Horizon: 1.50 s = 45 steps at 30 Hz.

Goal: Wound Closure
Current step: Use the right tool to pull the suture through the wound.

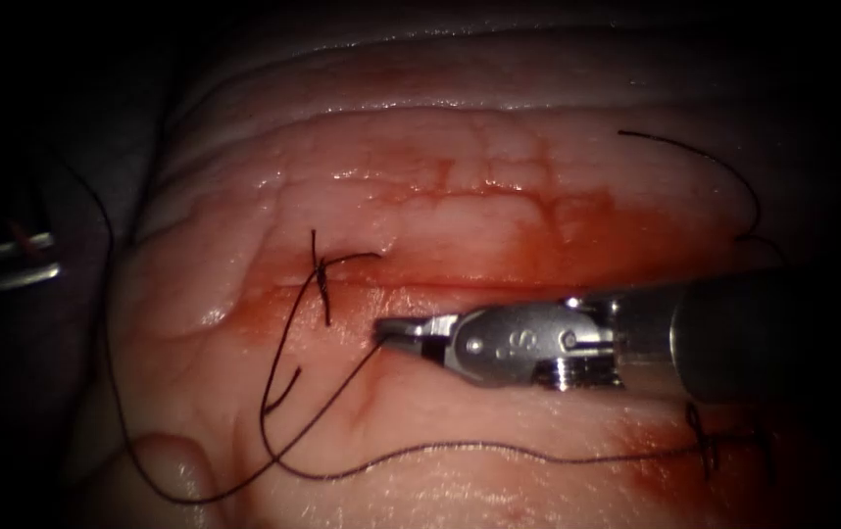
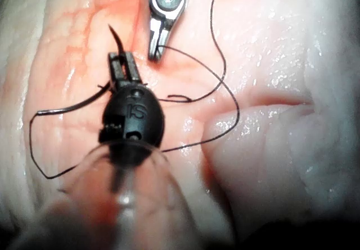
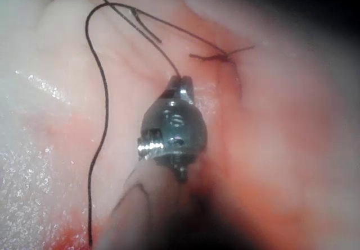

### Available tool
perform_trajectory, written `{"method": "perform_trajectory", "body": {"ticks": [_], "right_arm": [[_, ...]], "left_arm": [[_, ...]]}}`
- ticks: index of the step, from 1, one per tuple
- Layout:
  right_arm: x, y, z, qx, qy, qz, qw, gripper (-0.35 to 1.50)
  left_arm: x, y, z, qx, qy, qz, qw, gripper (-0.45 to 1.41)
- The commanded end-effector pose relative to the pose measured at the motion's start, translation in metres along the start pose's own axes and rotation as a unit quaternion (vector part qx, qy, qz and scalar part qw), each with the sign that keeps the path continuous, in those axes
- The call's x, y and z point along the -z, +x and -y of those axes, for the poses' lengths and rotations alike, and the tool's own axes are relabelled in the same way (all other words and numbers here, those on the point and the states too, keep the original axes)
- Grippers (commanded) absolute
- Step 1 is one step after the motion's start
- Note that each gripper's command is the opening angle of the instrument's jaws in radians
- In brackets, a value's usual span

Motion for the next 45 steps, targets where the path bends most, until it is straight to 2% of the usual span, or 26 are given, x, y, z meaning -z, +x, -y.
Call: {"method": "perform_trajectory", "body": {"ticks": [1,2,8,15,21,26,27,28,30,31,32,33,38,42,44,45], "right_arm": [[0.0002,0.0005,0.0017,0.0,0.005,-0.001,1.0,-0.35],[0.0012,0.0014,0.0033,0.002,0.01,-0.003,1.0,-0.35],[0.0045,0.0049,0.0084,0.011,0.028,-0.014,0.999,-0.35],[0.0085,0.0102,0.0154,0.026,0.059,-0.034,0.997,-0.35],[0.0099,0.0143,0.0208,0.04,0.086,-0.054,0.994,-0.35],[0.01,0.0166,0.0237,0.051,0.107,-0.064,0.991,-0.35],[0.0099,0.0169,0.0237,0.053,0.114,-0.069,0.99,-0.35],[0.0098,0.017,0.0234,0.072,0.113,-0.073,0.988,-0.11],[0.0096,0.0171,0.0221,0.101,0.111,-0.078,0.986,0.79],[0.0096,0.0169,0.0204,0.112,0.103,-0.091,0.984,1.03],[0.01,0.0165,0.0181,0.122,0.08,-0.103,0.984,1.08],[0.01,0.0165,0.0181,0.122,0.08,-0.103,0.984,1.08],[0.0113,0.0152,0.013,0.115,0.04,-0.128,0.984,1.27],[0.0115,0.0137,0.0098,0.118,0.029,-0.121,0.985,1.23],[0.0111,0.0129,0.0086,0.126,0.022,-0.117,0.985,1.2],[0.0102,0.0117,0.0074,0.123,0.015,-0.11,0.986,1.2]], "left_arm": [[-0.0008,-0.0004,-0.0004,0.0,-0.002,0.0,1.0,-0.45],[-0.0011,-0.0004,-0.0006,-0.001,-0.004,0.0,1.0,-0.45],[-0.0016,-0.0004,-0.0011,-0.003,-0.009,0.0,1.0,-0.45],[-0.0017,-0.0004,-0.0011,-0.003,-0.009,-0.001,1.0,-0.45],[-0.0017,-0.0004,-0.0012,-0.004,-0.011,-0.001,1.0,-0.45],[-0.0017,-0.0004,-0.0012,-0.004,-0.011,-0.001,1.0,-0.45],[-0.0017,-0.0004,-0.0012,-0.004,-0.011,-0.001,1.0,-0.45],[-0.0017,-0.0004,-0.0012,-0.004,-0.011,-0.001,1.0,-0.45],[-0.0017,-0.0004,-0.0012,-0.004,-0.011,-0.001,1.0,-0.45],[-0.0017,-0.0004,-0.0012,-0.004,-0.011,-0.001,1.0,-0.45],[-0.0017,-0.0004,-0.0012,-0.004,-0.011,-0.001,1.0,-0.45],[-0.0017,-0.0004,-0.0012,-0.004,-0.011,-0.001,1.0,-0.45],[-0.0017,-0.0005,-0.0012,-0.004,-0.012,0.0,1.0,-0.45],[-0.0018,-0.0006,-0.0012,-0.005,-0.012,0.0,1.0,-0.45],[-0.0018,-0.0006,-0.0012,-0.005,-0.012,0.0,1.0,-0.45],[-0.0019,-0.0006,-0.0012,-0.005,-0.011,0.0,1.0,-0.45]]}}
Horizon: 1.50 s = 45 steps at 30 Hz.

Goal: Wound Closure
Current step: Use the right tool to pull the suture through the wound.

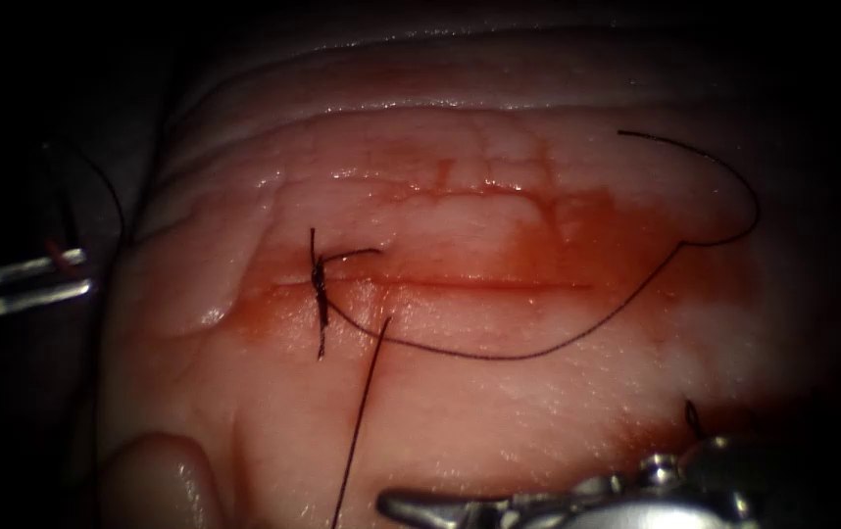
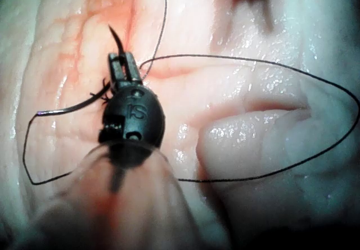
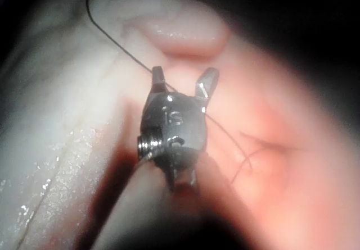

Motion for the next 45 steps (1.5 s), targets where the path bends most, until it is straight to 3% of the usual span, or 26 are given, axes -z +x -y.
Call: {"method": "perform_trajectory", "body": {"ticks": [1,7,8,12,16,22,23,24,25,27,32,39,40,42,44,45], "right_arm": [[-0.0015,-0.0024,-0.0006,0.004,-0.008,0.008,1.0,1.22],[-0.0046,-0.0078,-0.0024,0.044,-0.033,0.035,0.998,1.28],[-0.0061,-0.0104,-0.0031,0.054,-0.035,0.044,0.997,1.3],[-0.0081,-0.0136,-0.0045,0.063,-0.04,0.052,0.996,1.3],[-0.0093,-0.0149,-0.0055,0.063,-0.05,0.052,0.995,1.27],[-0.0102,-0.0153,-0.0049,0.067,-0.053,0.056,0.995,1.15],[-0.0102,-0.0153,-0.0048,0.068,-0.053,0.056,0.995,0.98],[-0.01,-0.0154,-0.0045,0.073,-0.042,0.062,0.995,-0.13],[-0.01,-0.0153,-0.0044,0.058,-0.036,0.065,0.996,-0.35],[-0.0098,-0.0151,-0.0042,0.023,-0.043,0.072,0.996,-0.35],[-0.0088,-0.0142,-0.0034,0.017,-0.048,0.077,0.996,-0.35],[-0.0038,-0.0082,0.0024,0.007,-0.032,0.071,0.997,-0.35],[-0.0029,-0.0062,0.004,0.01,-0.028,0.067,0.997,-0.35],[-0.0025,-0.0053,0.0046,0.008,-0.025,0.065,0.998,-0.35],[-0.0013,-0.0017,0.0071,0.014,-0.016,0.054,0.998,-0.35],[-0.0013,-0.0017,0.0071,0.014,-0.016,0.054,0.998,-0.35]], "left_arm": [[-0.0007,-0.0003,-0.0003,0.0,0.0,0.0,1.0,-0.45],[-0.0009,-0.0005,-0.0004,-0.004,-0.001,0.0,1.0,-0.45],[-0.001,-0.0005,-0.0004,-0.004,-0.001,0.0,1.0,-0.45],[-0.001,-0.0006,-0.0004,-0.004,-0.001,0.0,1.0,-0.45],[-0.001,-0.0006,-0.0005,-0.001,-0.002,0.0,1.0,-0.45],[-0.001,-0.0006,-0.0005,-0.001,-0.002,0.001,1.0,-0.45],[-0.001,-0.0005,-0.0005,-0.001,-0.002,0.001,1.0,-0.45],[-0.001,-0.0005,-0.0005,-0.001,-0.001,0.001,1.0,-0.45],[-0.0009,-0.0005,-0.0005,-0.001,-0.001,0.001,1.0,-0.45],[-0.0009,-0.0005,-0.0005,-0.001,-0.001,0.001,1.0,-0.45],[-0.0009,-0.0005,-0.0005,-0.001,-0.002,0.001,1.0,-0.45],[-0.0011,-0.0006,-0.0005,0.002,-0.001,0.001,1.0,-0.45],[-0.0012,-0.0006,-0.0006,0.001,-0.002,0.001,1.0,-0.45],[-0.0012,-0.0006,-0.0006,0.001,-0.002,0.001,1.0,-0.45],[-0.0013,-0.0006,-0.0007,0.001,-0.003,0.0,1.0,-0.45],[-0.0013,-0.0006,-0.0007,0.001,-0.003,0.0,1.0,-0.45]]}}
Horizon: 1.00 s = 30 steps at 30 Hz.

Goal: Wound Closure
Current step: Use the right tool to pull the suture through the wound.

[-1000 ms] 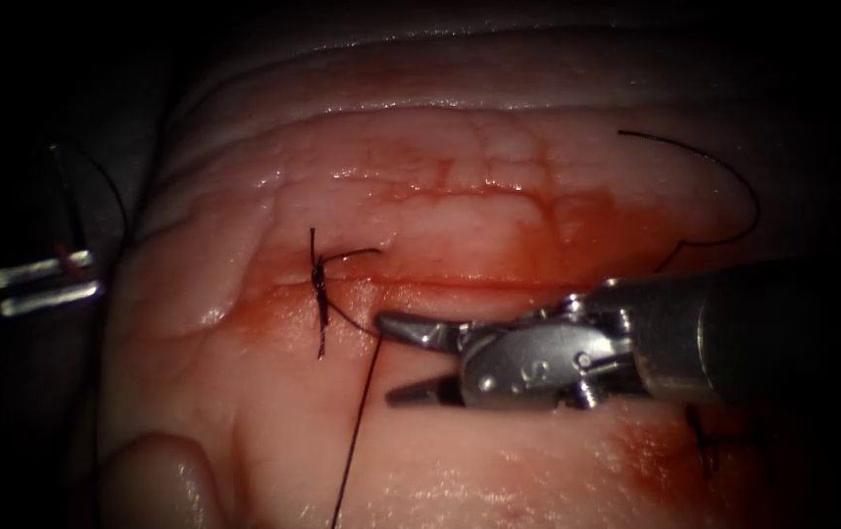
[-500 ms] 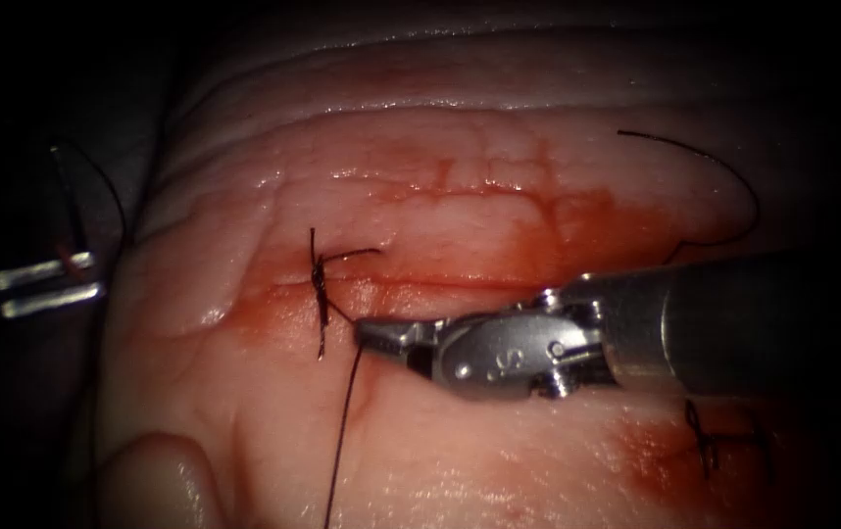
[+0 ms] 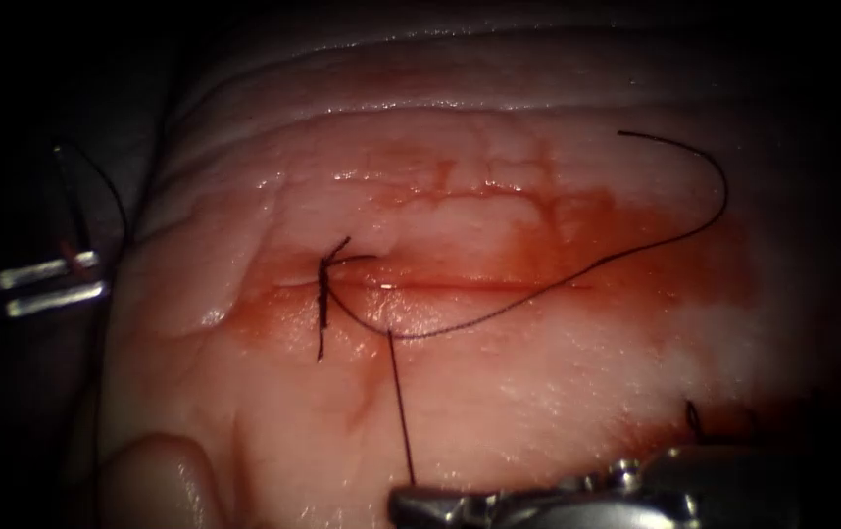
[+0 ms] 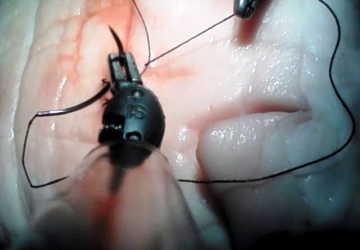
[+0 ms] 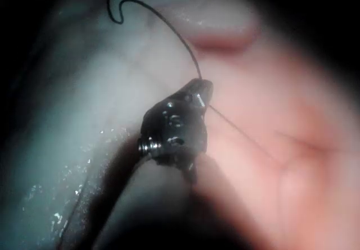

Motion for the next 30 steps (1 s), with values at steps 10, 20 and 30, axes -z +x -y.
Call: {"method": "perform_trajectory", "body": {"ticks": [10,20,30], "right_arm": [[0.0015,0.0086,0.0064,0.014,0.032,-0.03,0.999,-0.35],[0.0005,0.0052,0.0005,0.091,-0.011,-0.038,0.995,1.43],[-0.0002,-0.0009,-0.0062,0.081,-0.042,-0.039,0.995,1.43]], "left_arm": [[-0.0006,-0.0004,-0.0003,0.0,-0.001,-0.001,1.0,-0.45],[-0.0006,-0.0003,-0.0004,-0.001,-0.003,-0.001,1.0,-0.45],[-0.0006,-0.0004,-0.0004,-0.001,-0.004,-0.003,1.0,-0.45]]}}
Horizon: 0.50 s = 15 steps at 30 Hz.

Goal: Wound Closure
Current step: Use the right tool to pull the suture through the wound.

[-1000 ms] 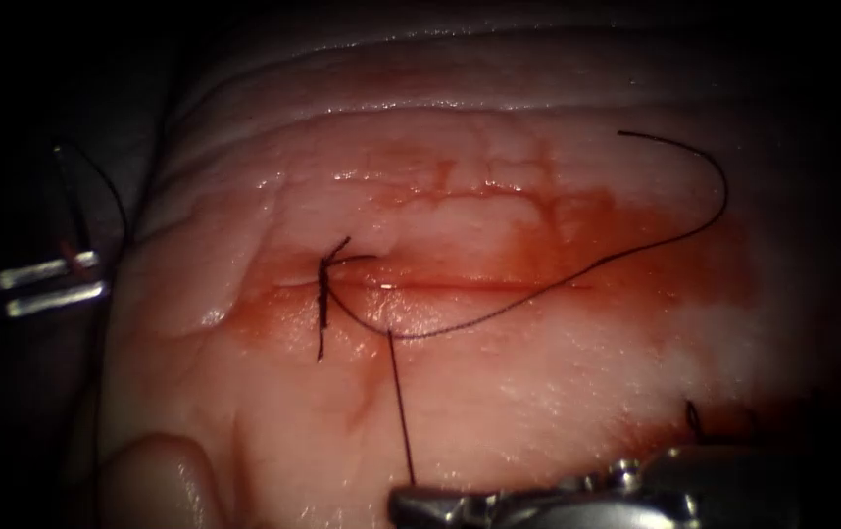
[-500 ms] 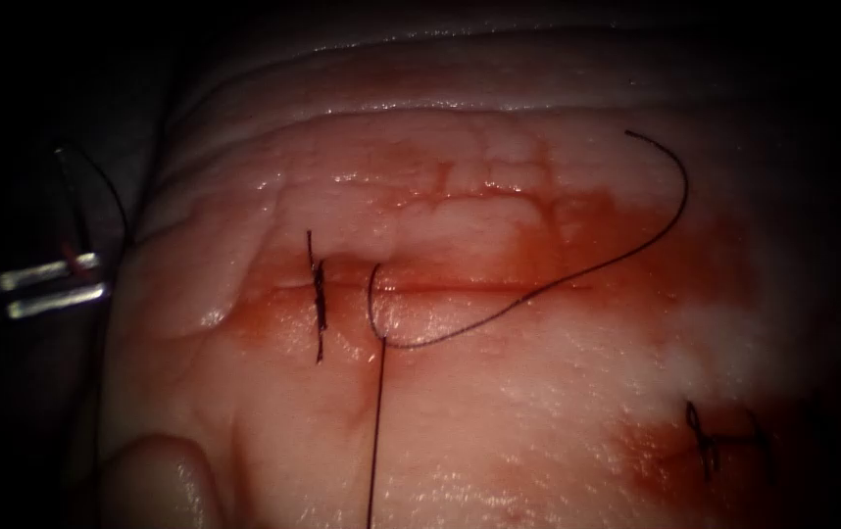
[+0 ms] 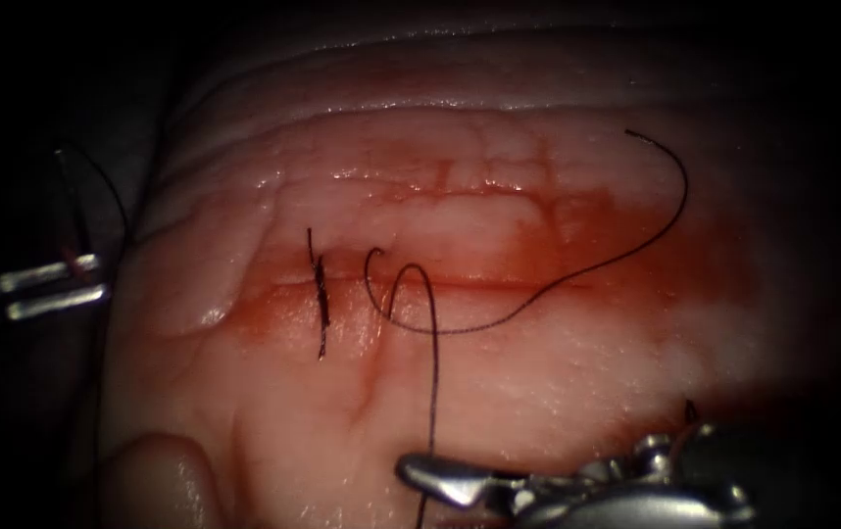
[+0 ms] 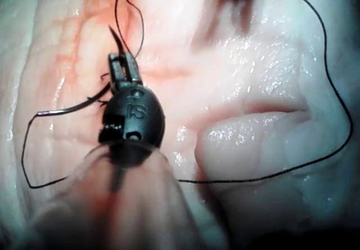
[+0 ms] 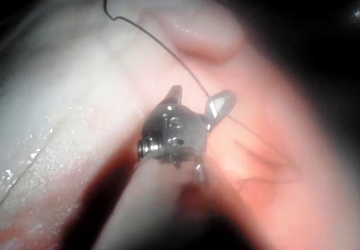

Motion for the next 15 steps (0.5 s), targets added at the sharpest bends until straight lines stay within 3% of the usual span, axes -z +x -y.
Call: {"method": "perform_trajectory", "body": {"ticks": [1,8,14,15], "right_arm": [[-0.0011,-0.0021,-0.0002,0.0,-0.002,0.0,1.0,1.43],[0.0011,-0.0057,-0.001,-0.05,-0.027,-0.029,0.998,1.46],[0.0062,-0.0049,-0.0004,-0.08,-0.033,-0.06,0.994,1.48],[0.0082,-0.0042,-0.0002,-0.087,-0.037,-0.068,0.993,1.48]], "left_arm": [[-0.0007,-0.0005,-0.0003,0.0,-0.001,-0.001,1.0,-0.45],[-0.0006,-0.0008,0.0,0.0,-0.002,-0.001,1.0,-0.45],[-0.0006,-0.0014,0.0004,0.003,-0.003,-0.002,1.0,-0.45],[-0.0007,-0.0014,0.0004,0.003,-0.003,-0.002,1.0,-0.45]]}}
